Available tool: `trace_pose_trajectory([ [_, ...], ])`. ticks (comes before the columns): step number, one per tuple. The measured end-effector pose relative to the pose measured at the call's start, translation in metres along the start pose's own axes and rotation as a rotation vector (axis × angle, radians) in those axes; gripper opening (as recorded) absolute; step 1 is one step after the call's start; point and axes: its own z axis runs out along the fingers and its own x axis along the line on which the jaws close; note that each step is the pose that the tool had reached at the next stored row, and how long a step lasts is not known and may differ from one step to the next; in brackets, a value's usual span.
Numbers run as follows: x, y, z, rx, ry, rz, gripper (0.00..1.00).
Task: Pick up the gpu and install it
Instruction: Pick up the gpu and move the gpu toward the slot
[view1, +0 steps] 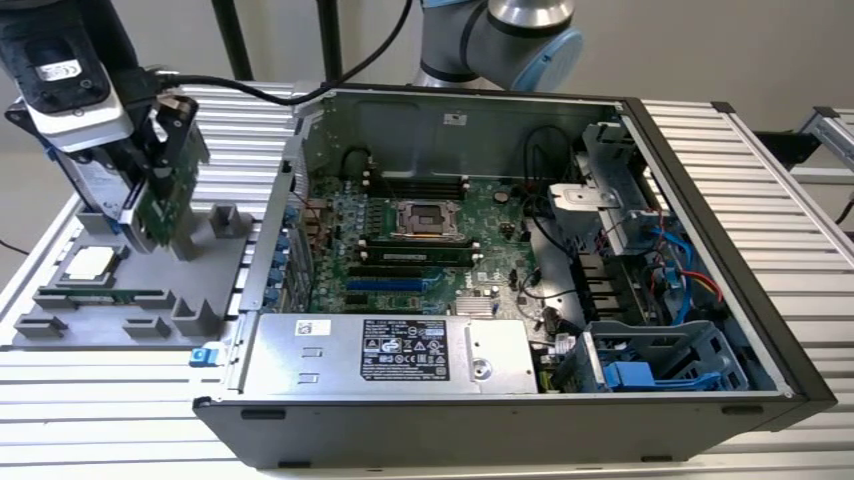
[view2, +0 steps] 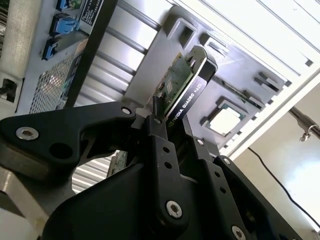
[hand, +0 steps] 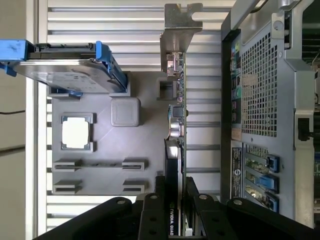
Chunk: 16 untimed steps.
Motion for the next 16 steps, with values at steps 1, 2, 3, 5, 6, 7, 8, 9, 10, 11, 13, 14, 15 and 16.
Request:
trace_pose_trajectory([
  [1,0.0,0.0001,-0.0008,0.0,-0.0001,0.0,0.0],
  [2,0.0,0.0001,-0.0017,0.0,0.0,0.0,0.0],
  [3,0.0,0.0002,-0.0026,-0.0001,-0.0001,0.0,0.0],
  [5,-0.0001,0.0003,-0.0045,0.0,0.0,0.0,0.0],
  [6,-0.0001,0.0004,-0.0054,0.0,-0.0001,0.0,0.0],
  [7,-0.0001,0.0004,-0.0062,-0.0001,-0.0001,0.0,0.0],
  [8,-0.0001,0.0005,-0.0071,0.0,-0.0001,0.0,0.0],
  [9,-0.0001,0.0006,-0.0081,-0.0001,0.0,0.0,0.0],
  [10,-0.0001,0.0006,-0.0092,-0.0001,-0.0001,0.0,0.0],
  [11,-0.0001,0.0007,-0.0102,-0.0001,-0.0001,0.0,0.0],
  [13,-0.0001,0.0008,-0.0123,0.0,0.0,0.0,0.0],
  [14,-0.0001,0.0009,-0.0133,0.0,0.0,0.0,0.0],
  [15,-0.0001,0.001,-0.0144,0.0,0.0,0.0,0.0],
  [16,-0.0001,0.0011,-0.0153,-0.0001,-0.0001,0.0,0.0],
])
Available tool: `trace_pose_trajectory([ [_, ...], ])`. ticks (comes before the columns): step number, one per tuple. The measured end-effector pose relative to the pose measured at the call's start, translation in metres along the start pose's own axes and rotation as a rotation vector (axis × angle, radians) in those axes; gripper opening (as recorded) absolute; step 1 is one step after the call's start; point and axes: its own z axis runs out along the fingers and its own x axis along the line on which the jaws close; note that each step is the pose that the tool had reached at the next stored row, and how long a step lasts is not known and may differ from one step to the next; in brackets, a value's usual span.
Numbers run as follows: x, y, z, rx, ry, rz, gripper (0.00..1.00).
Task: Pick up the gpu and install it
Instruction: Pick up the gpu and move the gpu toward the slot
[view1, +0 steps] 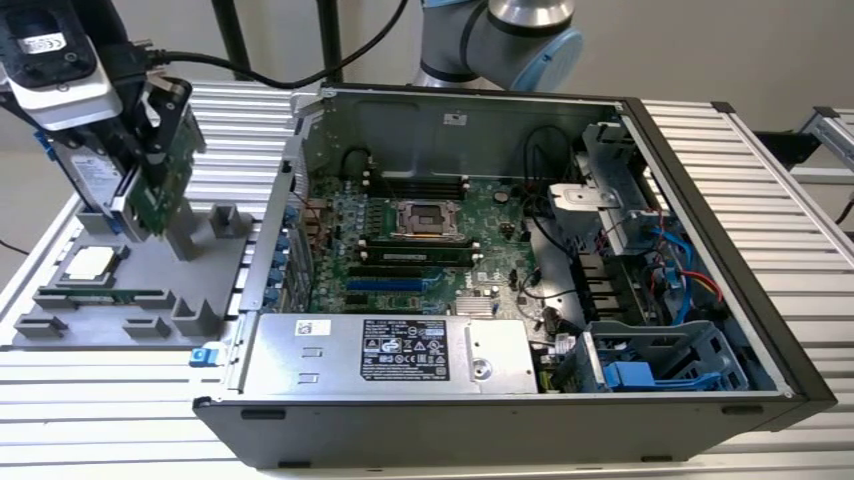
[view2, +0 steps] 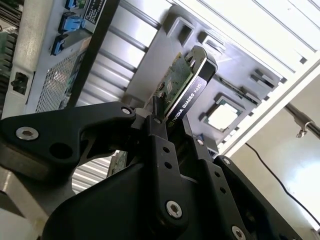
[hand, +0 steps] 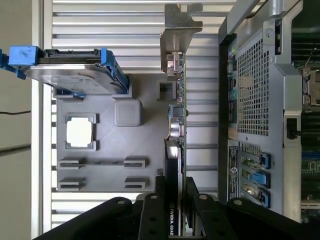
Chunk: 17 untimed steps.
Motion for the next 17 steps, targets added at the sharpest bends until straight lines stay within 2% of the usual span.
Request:
trace_pose_trajectory([
  [17,-0.0002,0.0012,-0.0174,0.0,0.0001,0.0,0.0],
])
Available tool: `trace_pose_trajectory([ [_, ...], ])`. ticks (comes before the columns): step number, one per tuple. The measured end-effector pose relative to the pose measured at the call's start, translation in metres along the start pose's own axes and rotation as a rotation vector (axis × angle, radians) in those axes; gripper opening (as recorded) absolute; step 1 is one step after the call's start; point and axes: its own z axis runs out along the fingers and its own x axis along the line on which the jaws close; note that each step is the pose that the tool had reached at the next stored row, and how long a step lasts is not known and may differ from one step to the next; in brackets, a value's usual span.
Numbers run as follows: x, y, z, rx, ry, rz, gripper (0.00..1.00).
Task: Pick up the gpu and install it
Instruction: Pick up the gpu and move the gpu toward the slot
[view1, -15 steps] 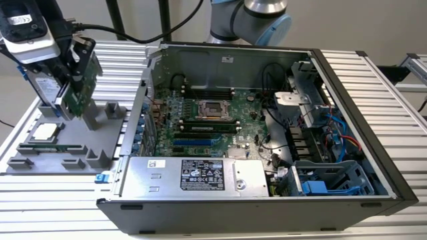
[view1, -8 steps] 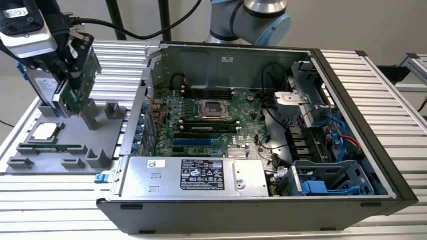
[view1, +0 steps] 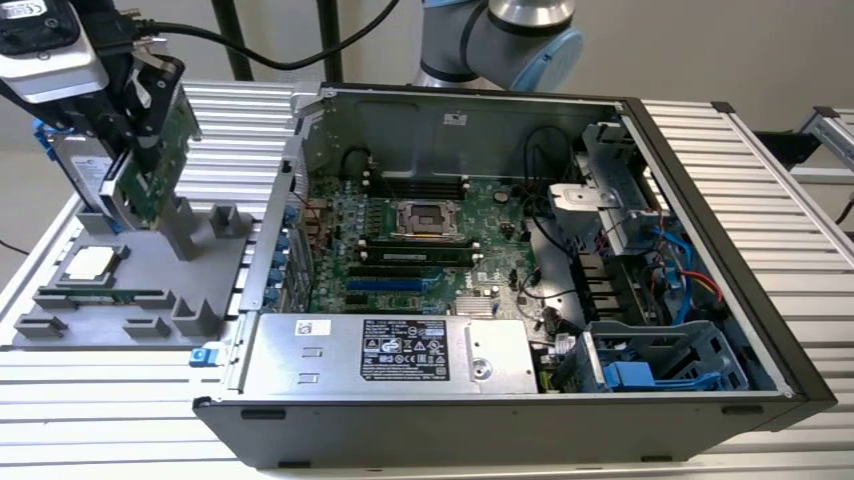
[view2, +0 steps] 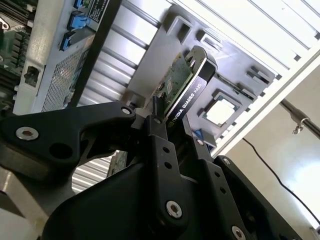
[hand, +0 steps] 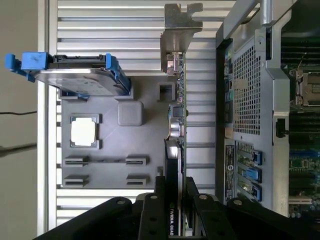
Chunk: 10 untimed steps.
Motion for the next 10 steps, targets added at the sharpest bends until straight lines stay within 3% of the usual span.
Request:
trace_pose_trajectory([
  [10,-0.0001,0.0007,-0.0104,0.0,0.0,0.0,0.0],
])
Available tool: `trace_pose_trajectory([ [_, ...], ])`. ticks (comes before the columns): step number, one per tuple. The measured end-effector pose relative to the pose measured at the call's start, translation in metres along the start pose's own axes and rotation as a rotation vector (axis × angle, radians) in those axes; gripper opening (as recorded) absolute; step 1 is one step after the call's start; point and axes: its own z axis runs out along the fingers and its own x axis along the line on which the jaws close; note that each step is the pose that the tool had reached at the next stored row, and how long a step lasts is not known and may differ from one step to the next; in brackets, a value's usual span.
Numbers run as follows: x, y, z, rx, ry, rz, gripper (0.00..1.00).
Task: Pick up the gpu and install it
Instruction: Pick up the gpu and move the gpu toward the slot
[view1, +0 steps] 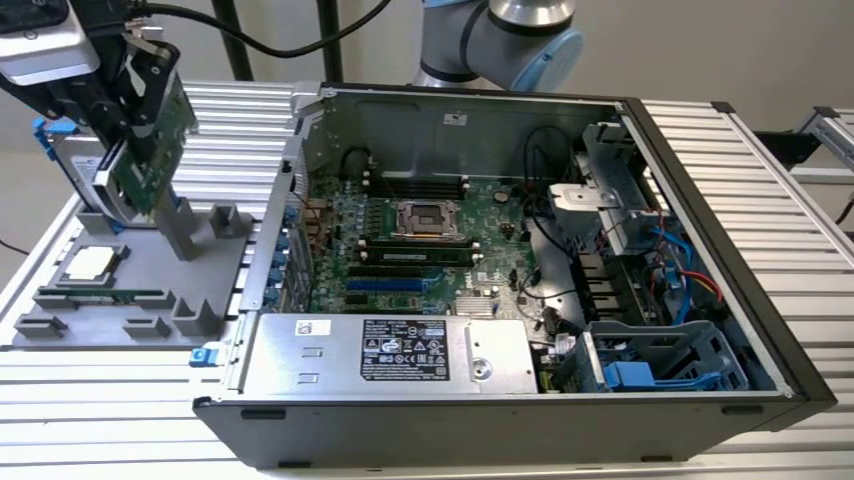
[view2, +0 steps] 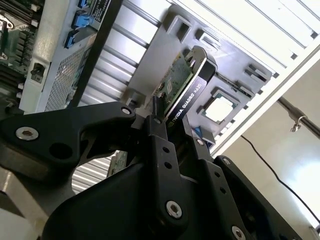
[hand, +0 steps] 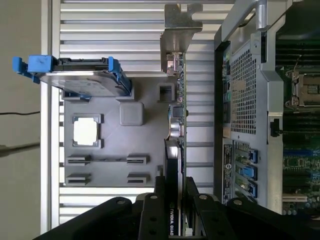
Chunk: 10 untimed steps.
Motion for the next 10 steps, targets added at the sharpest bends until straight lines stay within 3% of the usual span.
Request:
trace_pose_trajectory([
  [10,-0.0001,0.0007,-0.0101,0.0,0.0,0.0,0.0],
])
